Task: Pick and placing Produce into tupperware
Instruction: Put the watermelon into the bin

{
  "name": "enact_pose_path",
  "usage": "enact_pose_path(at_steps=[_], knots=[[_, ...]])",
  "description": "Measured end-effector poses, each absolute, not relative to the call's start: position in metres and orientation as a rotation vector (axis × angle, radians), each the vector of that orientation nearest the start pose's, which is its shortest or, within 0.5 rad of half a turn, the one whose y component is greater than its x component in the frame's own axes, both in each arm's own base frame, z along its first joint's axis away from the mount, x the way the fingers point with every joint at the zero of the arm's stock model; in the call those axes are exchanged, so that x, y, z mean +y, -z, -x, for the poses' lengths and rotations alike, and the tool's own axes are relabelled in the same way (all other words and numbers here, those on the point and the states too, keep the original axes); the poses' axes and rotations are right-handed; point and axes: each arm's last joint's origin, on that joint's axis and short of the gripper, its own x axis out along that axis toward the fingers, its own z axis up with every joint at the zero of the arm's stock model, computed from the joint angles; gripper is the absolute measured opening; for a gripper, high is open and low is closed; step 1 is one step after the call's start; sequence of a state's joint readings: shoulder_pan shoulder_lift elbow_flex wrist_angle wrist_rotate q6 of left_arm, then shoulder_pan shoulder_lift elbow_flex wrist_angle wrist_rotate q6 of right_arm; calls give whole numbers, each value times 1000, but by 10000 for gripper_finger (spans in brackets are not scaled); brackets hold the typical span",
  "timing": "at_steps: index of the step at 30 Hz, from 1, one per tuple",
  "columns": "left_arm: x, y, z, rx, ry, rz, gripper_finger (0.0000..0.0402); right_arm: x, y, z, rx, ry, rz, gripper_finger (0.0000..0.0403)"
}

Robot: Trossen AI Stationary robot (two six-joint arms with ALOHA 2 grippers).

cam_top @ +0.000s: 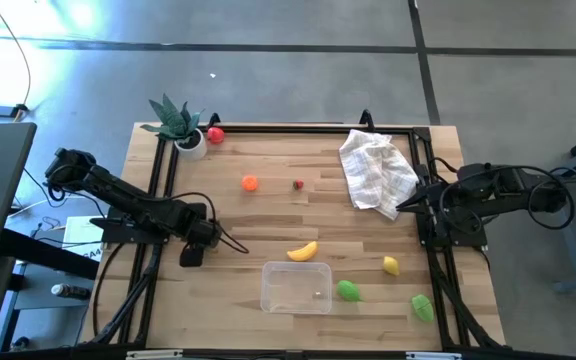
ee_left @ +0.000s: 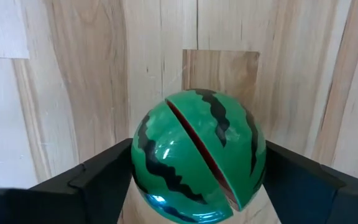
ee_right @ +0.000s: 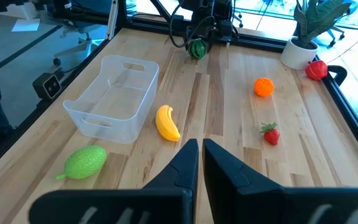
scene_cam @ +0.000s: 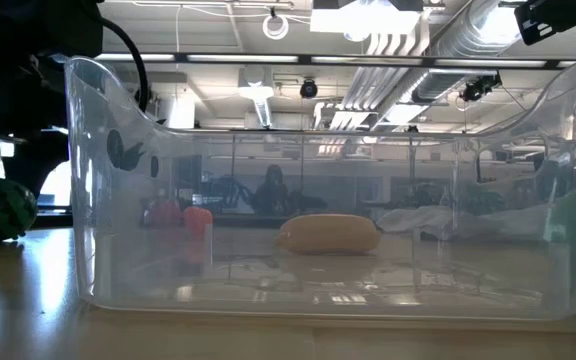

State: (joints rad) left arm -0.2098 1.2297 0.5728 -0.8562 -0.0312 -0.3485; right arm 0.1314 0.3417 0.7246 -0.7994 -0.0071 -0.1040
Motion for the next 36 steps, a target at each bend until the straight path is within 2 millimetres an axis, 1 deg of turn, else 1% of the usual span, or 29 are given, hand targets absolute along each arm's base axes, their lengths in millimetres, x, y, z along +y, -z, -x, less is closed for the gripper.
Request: enact_pose_path(at_steps=[3, 6, 15, 23, 30, 36], knots=[[-34, -154, -164, 1507, -117, 114, 294, 9, -300, -64, 409, -158, 128, 16], [-35, -154, -164, 1506, -125, 126, 289, 9, -300, -64, 409, -158, 128, 16], [-35, -154, -165, 1502, -124, 128, 303, 9, -300, -64, 408, -158, 128, 16], [-34, -154, -167, 1480, -134, 117, 290, 9, -300, -64, 409, -158, 128, 16], [-34, -154, -167, 1477, -132, 106, 293, 9, -300, -64, 408, -158, 128, 16], [-36, -163, -173, 1447, -95, 91, 289, 9, -300, -64, 408, -158, 129, 16]])
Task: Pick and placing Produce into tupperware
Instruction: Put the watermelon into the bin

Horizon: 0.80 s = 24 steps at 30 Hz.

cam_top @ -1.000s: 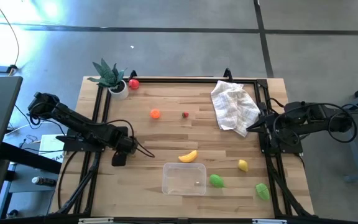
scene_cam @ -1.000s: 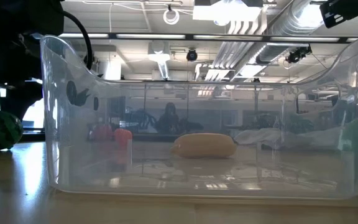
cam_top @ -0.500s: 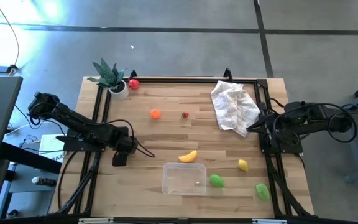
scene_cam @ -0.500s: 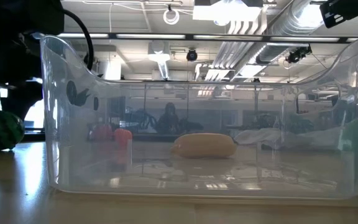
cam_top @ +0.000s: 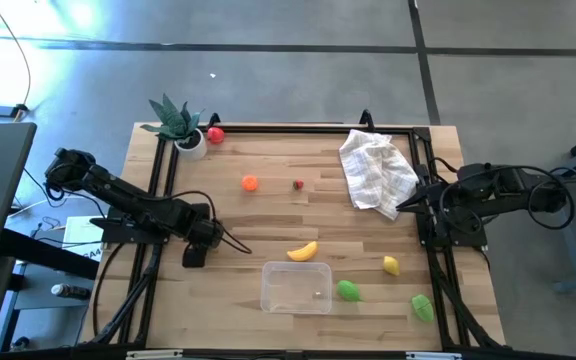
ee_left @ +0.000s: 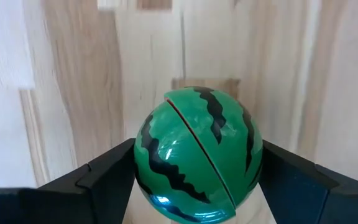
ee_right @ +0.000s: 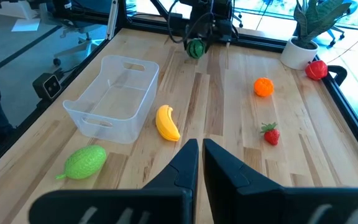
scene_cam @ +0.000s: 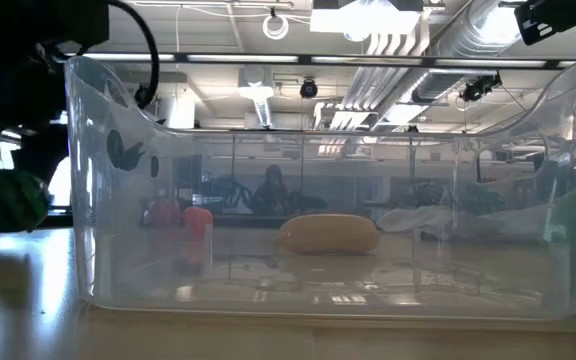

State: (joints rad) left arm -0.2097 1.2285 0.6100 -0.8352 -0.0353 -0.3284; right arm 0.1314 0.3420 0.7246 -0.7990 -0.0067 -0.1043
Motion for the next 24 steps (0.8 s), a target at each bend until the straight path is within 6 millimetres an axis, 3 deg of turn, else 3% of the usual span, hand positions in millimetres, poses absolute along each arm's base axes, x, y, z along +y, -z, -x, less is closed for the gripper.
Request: enact_pose_path(at_steps=[6, 12, 17, 24], knots=[[-39, -186, -189, 1367, -37, 64, 293, 9, -300, -64, 409, -157, 128, 16], [-44, -226, -210, 1225, 51, 25, 290, 9, -300, -64, 408, -158, 128, 16], [-48, -275, -227, 1047, 112, -19, 292, 9, -300, -64, 408, -158, 128, 16], [-50, -359, -242, 699, 173, -133, 293, 9, -300, -64, 409, -157, 128, 16]])
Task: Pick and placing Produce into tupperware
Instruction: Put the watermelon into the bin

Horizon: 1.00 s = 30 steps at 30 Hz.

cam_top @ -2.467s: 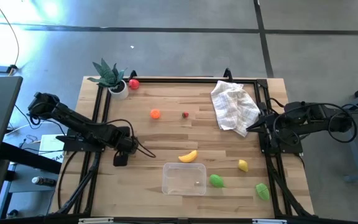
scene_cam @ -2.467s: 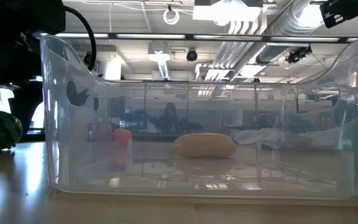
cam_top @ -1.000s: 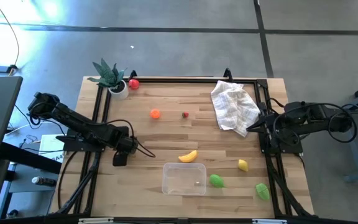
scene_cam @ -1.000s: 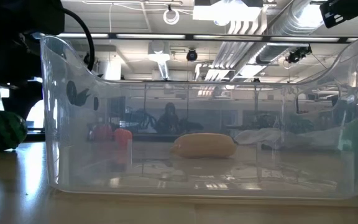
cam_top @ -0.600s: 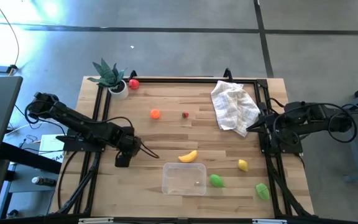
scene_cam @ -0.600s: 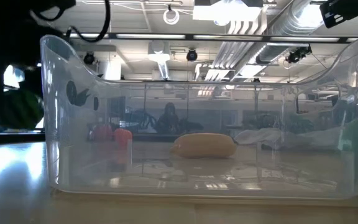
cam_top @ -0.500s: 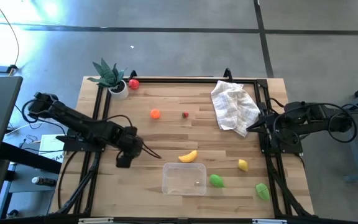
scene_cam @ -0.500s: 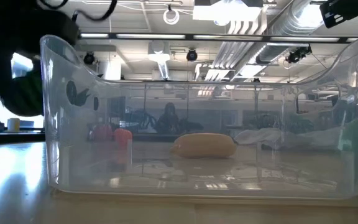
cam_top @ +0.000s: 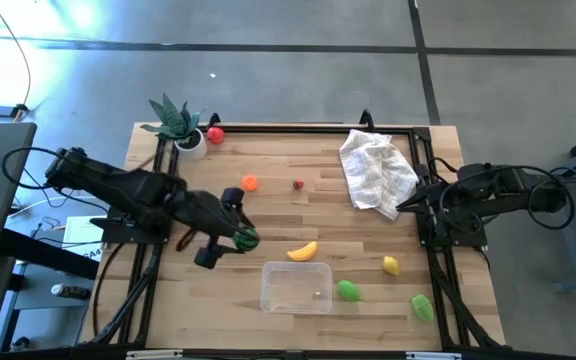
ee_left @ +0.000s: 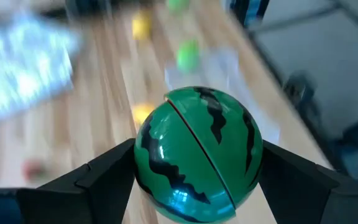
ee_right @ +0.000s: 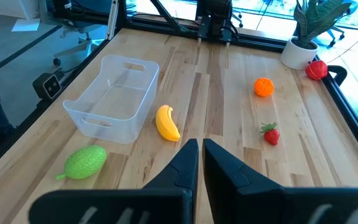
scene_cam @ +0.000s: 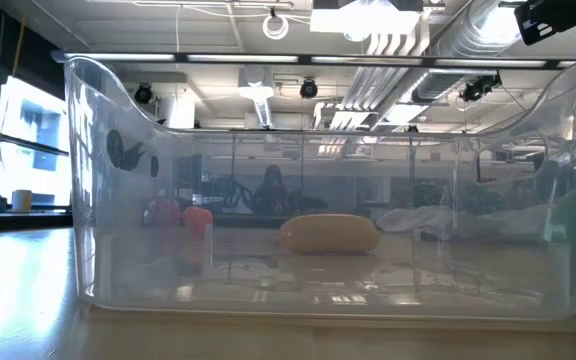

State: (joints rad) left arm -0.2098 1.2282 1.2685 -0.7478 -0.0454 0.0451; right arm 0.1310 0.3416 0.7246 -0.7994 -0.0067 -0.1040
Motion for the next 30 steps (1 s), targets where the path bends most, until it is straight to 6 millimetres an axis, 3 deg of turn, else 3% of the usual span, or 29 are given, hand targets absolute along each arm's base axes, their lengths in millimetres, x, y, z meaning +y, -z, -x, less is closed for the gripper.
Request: enact_pose_path(at_steps=[6, 11, 18, 30], knots=[[-51, -407, -245, 472, 205, -239, 293, 9, -300, -64, 408, -157, 128, 16], [-56, -412, -270, 467, 237, -308, 294, 9, -300, -64, 409, -158, 128, 16], [-72, -385, -324, 567, 382, -360, 294, 9, -300, -64, 409, -158, 128, 16], [-86, -287, -381, 933, 500, -398, 294, 9, -300, -64, 408, -158, 129, 16]])
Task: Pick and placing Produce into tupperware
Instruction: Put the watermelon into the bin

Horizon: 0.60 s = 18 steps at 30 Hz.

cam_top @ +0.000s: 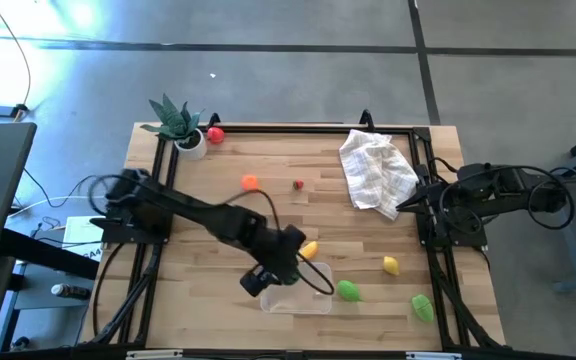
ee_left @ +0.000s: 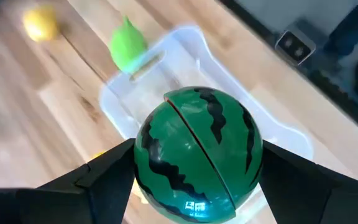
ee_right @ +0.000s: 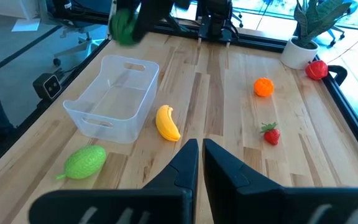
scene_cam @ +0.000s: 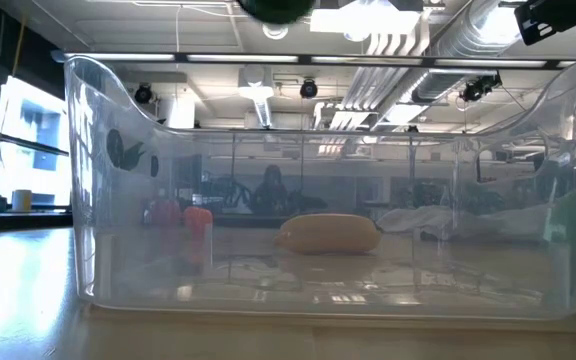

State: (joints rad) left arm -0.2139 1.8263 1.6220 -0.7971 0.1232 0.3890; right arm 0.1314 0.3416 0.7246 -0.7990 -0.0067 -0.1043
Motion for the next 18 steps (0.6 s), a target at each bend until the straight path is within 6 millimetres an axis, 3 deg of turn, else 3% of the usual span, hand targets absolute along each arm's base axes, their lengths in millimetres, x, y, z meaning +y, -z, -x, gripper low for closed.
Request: enact_pose_path(at_steps=[11, 18], knots=[[-117, -209, -401, 1137, 581, -441, 294, 9, -300, -65, 410, -158, 129, 16], [-116, -179, -406, 1249, 538, -481, 294, 9, -299, -67, 423, -158, 130, 16]])
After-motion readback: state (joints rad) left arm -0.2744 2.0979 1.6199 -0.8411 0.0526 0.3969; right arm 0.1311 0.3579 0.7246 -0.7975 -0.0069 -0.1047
